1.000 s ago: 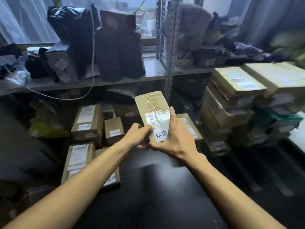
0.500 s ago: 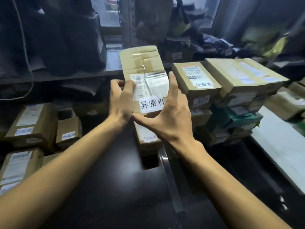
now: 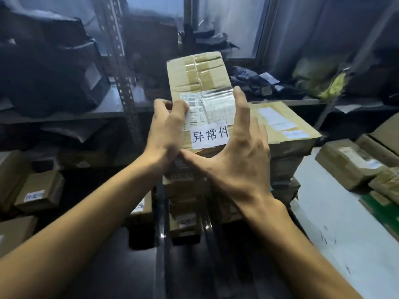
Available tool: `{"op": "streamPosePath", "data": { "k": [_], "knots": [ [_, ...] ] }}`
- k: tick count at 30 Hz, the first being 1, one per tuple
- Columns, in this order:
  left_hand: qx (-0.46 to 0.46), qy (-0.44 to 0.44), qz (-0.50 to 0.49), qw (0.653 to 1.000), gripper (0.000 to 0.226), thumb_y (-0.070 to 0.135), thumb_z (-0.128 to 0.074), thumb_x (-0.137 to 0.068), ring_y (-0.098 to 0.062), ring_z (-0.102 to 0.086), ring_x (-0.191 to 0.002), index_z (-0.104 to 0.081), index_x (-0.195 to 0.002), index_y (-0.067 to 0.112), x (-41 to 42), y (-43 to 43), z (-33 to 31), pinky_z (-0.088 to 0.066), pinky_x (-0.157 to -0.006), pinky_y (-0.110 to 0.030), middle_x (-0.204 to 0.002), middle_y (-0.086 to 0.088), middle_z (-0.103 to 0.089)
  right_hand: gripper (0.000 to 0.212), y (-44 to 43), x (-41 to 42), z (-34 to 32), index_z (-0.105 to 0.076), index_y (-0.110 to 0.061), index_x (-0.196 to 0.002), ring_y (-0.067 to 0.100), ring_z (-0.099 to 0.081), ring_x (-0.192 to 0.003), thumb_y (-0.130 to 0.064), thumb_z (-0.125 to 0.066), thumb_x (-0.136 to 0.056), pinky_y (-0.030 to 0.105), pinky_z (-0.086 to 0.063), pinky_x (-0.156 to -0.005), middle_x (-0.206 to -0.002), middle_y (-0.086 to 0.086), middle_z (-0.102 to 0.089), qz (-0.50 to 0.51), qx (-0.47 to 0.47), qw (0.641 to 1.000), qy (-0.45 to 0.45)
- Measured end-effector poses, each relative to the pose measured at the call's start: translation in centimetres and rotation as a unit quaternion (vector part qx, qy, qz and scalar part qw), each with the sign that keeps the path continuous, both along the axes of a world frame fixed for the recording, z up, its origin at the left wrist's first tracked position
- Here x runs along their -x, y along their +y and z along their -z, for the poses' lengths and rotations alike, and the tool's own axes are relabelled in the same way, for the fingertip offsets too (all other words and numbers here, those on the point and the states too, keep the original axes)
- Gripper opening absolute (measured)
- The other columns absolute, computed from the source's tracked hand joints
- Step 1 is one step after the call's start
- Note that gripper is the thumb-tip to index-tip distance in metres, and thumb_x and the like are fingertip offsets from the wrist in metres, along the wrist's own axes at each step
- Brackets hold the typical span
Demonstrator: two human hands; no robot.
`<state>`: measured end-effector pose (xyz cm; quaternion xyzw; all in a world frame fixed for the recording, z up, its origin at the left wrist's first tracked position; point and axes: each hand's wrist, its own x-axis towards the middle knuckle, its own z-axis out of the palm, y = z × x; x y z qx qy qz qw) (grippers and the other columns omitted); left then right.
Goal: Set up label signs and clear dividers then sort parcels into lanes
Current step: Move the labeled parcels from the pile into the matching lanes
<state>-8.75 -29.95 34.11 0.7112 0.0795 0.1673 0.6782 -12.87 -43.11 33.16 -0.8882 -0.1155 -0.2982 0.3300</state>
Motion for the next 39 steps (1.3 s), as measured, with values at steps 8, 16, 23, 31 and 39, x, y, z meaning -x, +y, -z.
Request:
{"op": "streamPosePath", "data": {
  "k": [8,16,23,31,39],
  "knots": [
    [-0.045,0.010,-0.049,0.998,0.029,0.046,-0.049,-0.081,-0.018,-0.068,-0.093,-0.047,-0.098,0.023,-0.7,-11.4,-3.1,-0.054,-0.087,-0.046,-0.101,-0.001,-0.067,0.120,-11.9,-2.6,-2.4,-0.020,-0.028,-0.152,0.027,-0.058,-0.112,-0.083,-0.066,-0.056,0.042,-0.049,-0.096,-0.126,0.003,-0.060,-0.058,-0.007,0.998,0.004],
    [-0.085,0.029,0.029,0.996,0.029,0.024,-0.054,-0.094,-0.002,-0.064,-0.090,-0.048,-0.121,0.018,-7.4,-17.0,-2.0,-0.053,-0.065,-0.014,-0.109,0.005,-0.065,0.113,-18.3,-10.0,-2.3,-0.022,-0.033,-0.150,0.026,-0.055,-0.114,-0.080,-0.070,-0.059,0.039,-0.045,-0.098,-0.127,0.002,-0.060,-0.042,0.000,0.999,0.029],
    [-0.101,0.046,0.072,0.991,0.039,0.017,-0.053,-0.090,-0.018,-0.064,-0.108,-0.045,-0.128,0.018,-13.8,-20.1,-0.7,-0.054,-0.092,-0.046,-0.119,0.001,-0.065,0.101,-20.8,-17.3,-1.0,-0.024,-0.033,-0.148,0.028,-0.057,-0.116,-0.076,-0.065,-0.067,0.040,-0.043,-0.100,-0.128,0.003,-0.061,-0.003,-0.002,0.996,0.086],
    [-0.288,0.095,0.102,0.947,0.047,0.026,-0.048,-0.091,-0.023,-0.057,-0.115,-0.040,-0.136,0.018,-14.6,-20.3,0.7,-0.046,-0.097,-0.041,-0.132,-0.003,-0.059,0.092,-21.6,-19.6,0.9,-0.022,-0.036,-0.148,0.033,-0.052,-0.116,-0.068,-0.058,-0.070,0.039,-0.040,-0.092,-0.127,0.009,-0.059,-0.007,0.063,0.981,0.185],
    [-0.391,0.087,0.074,0.913,0.012,0.020,-0.047,-0.090,-0.030,-0.052,-0.114,-0.057,-0.096,0.018,-13.3,-20.8,-0.1,-0.042,-0.089,-0.038,-0.122,-0.010,-0.052,0.089,-21.7,-18.2,0.1,-0.025,-0.033,-0.147,0.037,-0.050,-0.119,-0.068,-0.059,-0.073,0.040,-0.040,-0.082,-0.133,0.011,-0.052,-0.030,0.098,0.975,0.197]
  ]
}}
